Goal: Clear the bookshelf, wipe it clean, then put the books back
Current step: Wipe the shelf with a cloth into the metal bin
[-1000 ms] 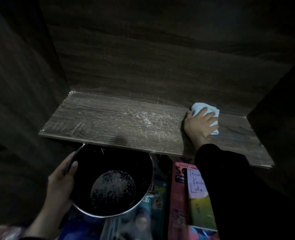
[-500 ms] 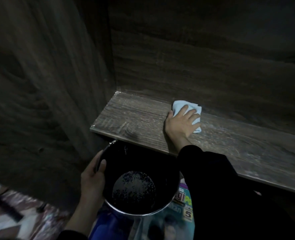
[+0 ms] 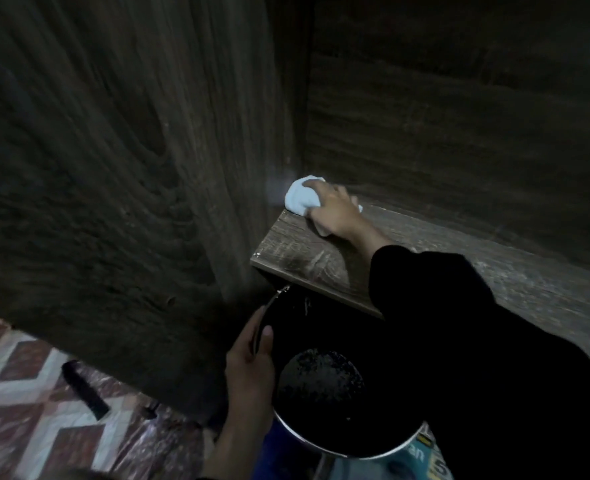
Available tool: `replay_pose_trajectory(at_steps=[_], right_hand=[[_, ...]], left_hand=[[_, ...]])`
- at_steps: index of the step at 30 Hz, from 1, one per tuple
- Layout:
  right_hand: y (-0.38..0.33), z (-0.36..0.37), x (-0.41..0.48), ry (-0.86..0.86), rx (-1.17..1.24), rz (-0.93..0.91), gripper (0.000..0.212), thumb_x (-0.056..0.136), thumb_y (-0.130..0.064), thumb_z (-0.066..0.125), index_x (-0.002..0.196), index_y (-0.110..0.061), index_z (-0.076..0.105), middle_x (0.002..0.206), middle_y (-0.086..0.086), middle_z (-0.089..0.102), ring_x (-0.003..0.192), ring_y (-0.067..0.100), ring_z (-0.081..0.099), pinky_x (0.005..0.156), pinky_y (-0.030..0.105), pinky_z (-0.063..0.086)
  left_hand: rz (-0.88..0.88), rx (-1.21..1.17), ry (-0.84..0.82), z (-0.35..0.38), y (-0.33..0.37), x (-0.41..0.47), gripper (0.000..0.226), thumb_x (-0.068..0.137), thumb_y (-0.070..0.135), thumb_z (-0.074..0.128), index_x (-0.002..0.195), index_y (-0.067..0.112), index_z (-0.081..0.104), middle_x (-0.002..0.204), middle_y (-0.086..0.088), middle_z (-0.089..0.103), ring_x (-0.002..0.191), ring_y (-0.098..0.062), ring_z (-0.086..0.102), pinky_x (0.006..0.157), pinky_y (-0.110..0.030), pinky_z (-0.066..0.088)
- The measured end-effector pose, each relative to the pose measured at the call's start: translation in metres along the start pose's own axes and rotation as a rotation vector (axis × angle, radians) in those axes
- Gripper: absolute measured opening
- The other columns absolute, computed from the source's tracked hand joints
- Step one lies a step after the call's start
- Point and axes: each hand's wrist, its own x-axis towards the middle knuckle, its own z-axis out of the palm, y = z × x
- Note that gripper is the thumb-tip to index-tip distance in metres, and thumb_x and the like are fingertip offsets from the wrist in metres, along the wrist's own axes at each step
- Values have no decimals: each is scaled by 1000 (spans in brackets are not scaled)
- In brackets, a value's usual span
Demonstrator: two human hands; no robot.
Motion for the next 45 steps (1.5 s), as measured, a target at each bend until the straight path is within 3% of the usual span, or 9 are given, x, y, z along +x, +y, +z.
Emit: replay_pose_trajectory(at_steps=[10, 16, 20, 25, 32, 36, 39, 42, 45], right_hand=[[7, -40, 16, -215, 404, -32, 47, 67, 10, 50, 95, -25, 64, 115, 3, 60, 108, 21, 53, 78, 28, 41], [2, -19, 17, 118, 461, -7, 45, 73, -1, 50, 103, -34, 57, 114, 1, 57, 110, 25, 51, 92, 34, 40], [-15, -3, 17, 54, 261, 143, 49, 83, -12, 47, 128, -31, 44, 129, 11, 38, 121, 36, 35, 102, 36, 23], [-14, -20, 9, -83, 244, 103, 47, 73, -9, 49, 109, -39, 53, 119, 7, 43, 114, 35, 39, 99, 41, 30], [-9, -14, -26, -295, 278, -208, 51, 68, 4, 47, 105, -29, 59, 114, 3, 56, 105, 22, 51, 80, 31, 40], [-12, -24, -39, -436, 324, -234, 56, 69, 21, 41, 103, -19, 61, 96, -19, 58, 80, -10, 52, 62, 10, 38], [-6, -25, -42, -229, 611, -109, 54, 67, 24, 37, 98, -12, 62, 91, -12, 60, 82, 3, 52, 57, 12, 40], [-4, -8, -38, 33, 671, 3, 45, 66, 6, 44, 89, -27, 63, 96, -8, 62, 97, 18, 54, 71, 24, 45], [-18, 9, -34, 12, 422, 8, 54, 64, -16, 49, 112, -40, 59, 128, 3, 55, 123, 28, 45, 103, 38, 34]], left_hand=[[3, 15, 26, 0, -3, 3, 36, 95, 5, 55, 105, 37, 68, 116, -1, 69, 114, -20, 61, 103, -48, 45], [-15, 14, 58, -5, -5, 5, 38, 95, 5, 55, 100, 40, 69, 116, -2, 69, 113, -22, 62, 103, -49, 45], [17, 43, 83, -8, -5, 7, 39, 95, 7, 55, 100, 43, 68, 117, 0, 68, 113, -20, 61, 103, -48, 45], [51, 64, 109, -8, -1, 7, 38, 95, 7, 55, 106, 42, 65, 118, 0, 67, 114, -19, 60, 103, -47, 45], [88, 66, 132, -8, 5, 5, 33, 96, 5, 52, 126, 16, 62, 122, -2, 65, 116, -18, 58, 105, -41, 44], [81, 90, 179, -12, 4, 5, 33, 97, 5, 52, 126, 17, 63, 119, -1, 67, 115, -19, 60, 104, -43, 44], [95, 86, 208, -14, 4, 5, 33, 96, 4, 52, 125, 16, 64, 116, -2, 68, 112, -19, 61, 103, -42, 46], [87, 70, 270, -12, 7, 5, 33, 96, 3, 51, 125, 15, 63, 117, -6, 67, 106, -16, 60, 96, -28, 45], [85, 53, 314, -11, 8, 6, 33, 96, 4, 51, 126, 13, 62, 117, -8, 66, 105, -17, 60, 92, -25, 44]])
